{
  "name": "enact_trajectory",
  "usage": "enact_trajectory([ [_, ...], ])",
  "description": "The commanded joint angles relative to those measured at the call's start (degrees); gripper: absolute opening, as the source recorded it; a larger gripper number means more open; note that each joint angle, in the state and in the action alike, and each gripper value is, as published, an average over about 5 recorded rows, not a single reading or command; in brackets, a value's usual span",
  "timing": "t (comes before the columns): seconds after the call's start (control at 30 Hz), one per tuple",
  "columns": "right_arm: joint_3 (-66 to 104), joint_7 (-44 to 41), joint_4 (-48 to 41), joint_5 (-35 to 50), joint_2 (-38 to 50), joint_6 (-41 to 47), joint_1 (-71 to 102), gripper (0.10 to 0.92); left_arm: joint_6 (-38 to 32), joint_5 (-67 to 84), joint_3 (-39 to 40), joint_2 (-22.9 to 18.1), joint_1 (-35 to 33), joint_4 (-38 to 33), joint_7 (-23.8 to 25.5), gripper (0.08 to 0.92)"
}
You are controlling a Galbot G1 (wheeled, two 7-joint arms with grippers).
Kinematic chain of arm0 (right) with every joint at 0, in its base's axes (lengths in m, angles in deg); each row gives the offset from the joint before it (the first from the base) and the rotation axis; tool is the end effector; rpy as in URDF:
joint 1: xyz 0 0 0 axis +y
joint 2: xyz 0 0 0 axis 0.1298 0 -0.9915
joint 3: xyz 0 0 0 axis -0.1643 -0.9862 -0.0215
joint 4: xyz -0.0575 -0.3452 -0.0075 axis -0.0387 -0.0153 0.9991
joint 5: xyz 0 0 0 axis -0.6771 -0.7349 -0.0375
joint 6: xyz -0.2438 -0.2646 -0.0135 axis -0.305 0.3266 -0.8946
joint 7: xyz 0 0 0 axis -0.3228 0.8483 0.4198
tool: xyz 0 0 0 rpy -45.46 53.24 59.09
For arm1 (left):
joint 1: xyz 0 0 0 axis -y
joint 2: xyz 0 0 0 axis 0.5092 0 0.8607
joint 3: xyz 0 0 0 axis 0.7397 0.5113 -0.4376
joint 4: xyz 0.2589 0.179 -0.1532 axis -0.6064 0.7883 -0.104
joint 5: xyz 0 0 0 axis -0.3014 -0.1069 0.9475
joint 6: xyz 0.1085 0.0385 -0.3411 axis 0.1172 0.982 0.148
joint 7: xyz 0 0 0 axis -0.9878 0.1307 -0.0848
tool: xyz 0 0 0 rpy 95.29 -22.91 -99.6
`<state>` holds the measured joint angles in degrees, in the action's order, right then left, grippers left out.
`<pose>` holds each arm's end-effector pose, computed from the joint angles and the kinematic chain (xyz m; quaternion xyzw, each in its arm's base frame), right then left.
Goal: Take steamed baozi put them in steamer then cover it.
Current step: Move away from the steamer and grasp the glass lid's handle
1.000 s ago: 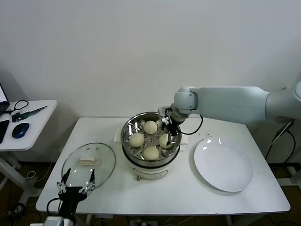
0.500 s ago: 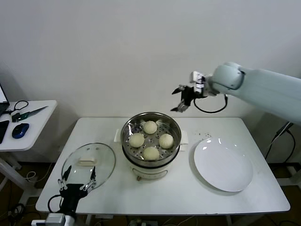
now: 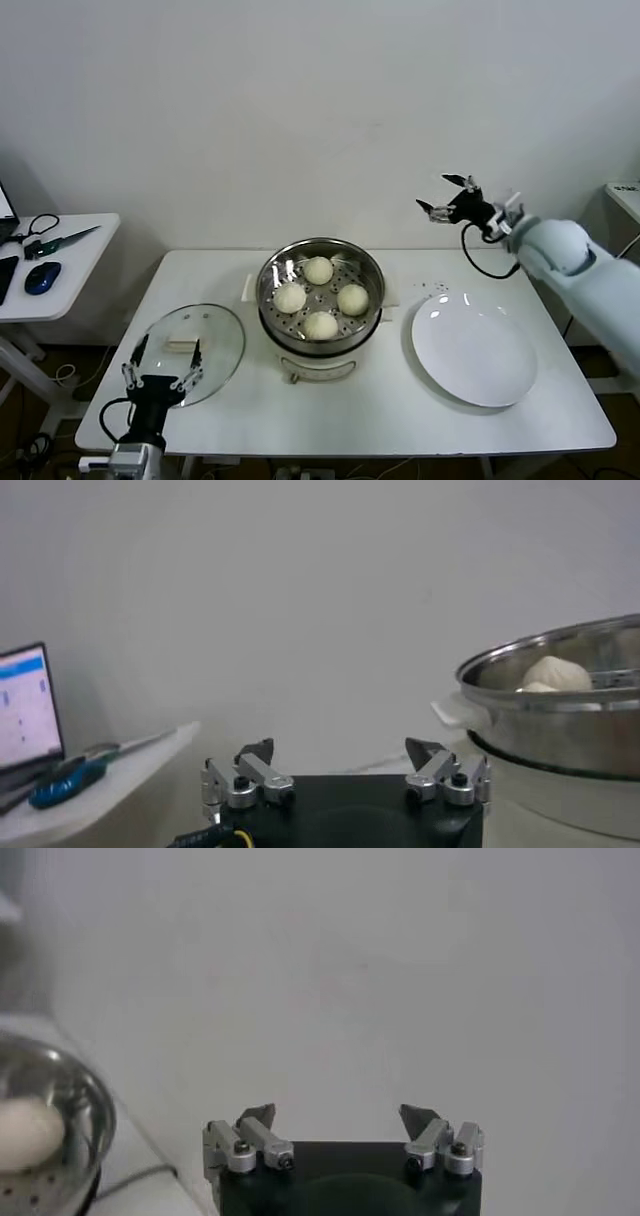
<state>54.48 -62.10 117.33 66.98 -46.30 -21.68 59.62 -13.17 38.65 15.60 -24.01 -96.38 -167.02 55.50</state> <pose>0.4711 -0.1697 -0.1648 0.2299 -0.9537 0.1933 0.0129 0.1486 0.0615 -0.3116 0.0442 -0.9861 -0.1564 0.0347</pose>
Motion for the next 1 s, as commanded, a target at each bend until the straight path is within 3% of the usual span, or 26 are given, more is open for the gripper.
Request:
enact_trajectory([
  [0.03,57.5,2.6,3.6,-3.0,-15.4,-20.0,65.2,0.823,-2.4,-4.1,-0.1,0.1,1.3,1.3,-0.5,0.823],
  [0.1,57.4,2.4,4.2,-3.2,-18.3,-22.2,66.5,0.823,-2.6,-7.5,0.1,0.1,1.5,1.6,-2.1,0.823],
  [0.27,56.5,2.2,5.6,-2.2,-22.9,-26.4,70.1,0.823,-3.3,-30.5,-0.2,1.5,1.5,2.1,-14.6,0.823],
  [0.37,55.2,1.9,5.9,-1.6,-23.7,-28.3,71.6,0.823,-4.8,-45.6,-1.7,3.8,0.8,2.3,-17.4,0.823],
  [0.57,54.3,1.3,8.5,-0.5,-25.0,-28.9,73.2,0.823,-3.5,-64.4,-1.1,8.8,-0.5,7.0,-16.2,0.823],
  [1.0,53.2,1.7,14.8,-2.6,-29.6,-28.5,75.7,0.823,-0.3,-68.8,0.9,11.6,8.1,23.8,-13.0,0.823],
])
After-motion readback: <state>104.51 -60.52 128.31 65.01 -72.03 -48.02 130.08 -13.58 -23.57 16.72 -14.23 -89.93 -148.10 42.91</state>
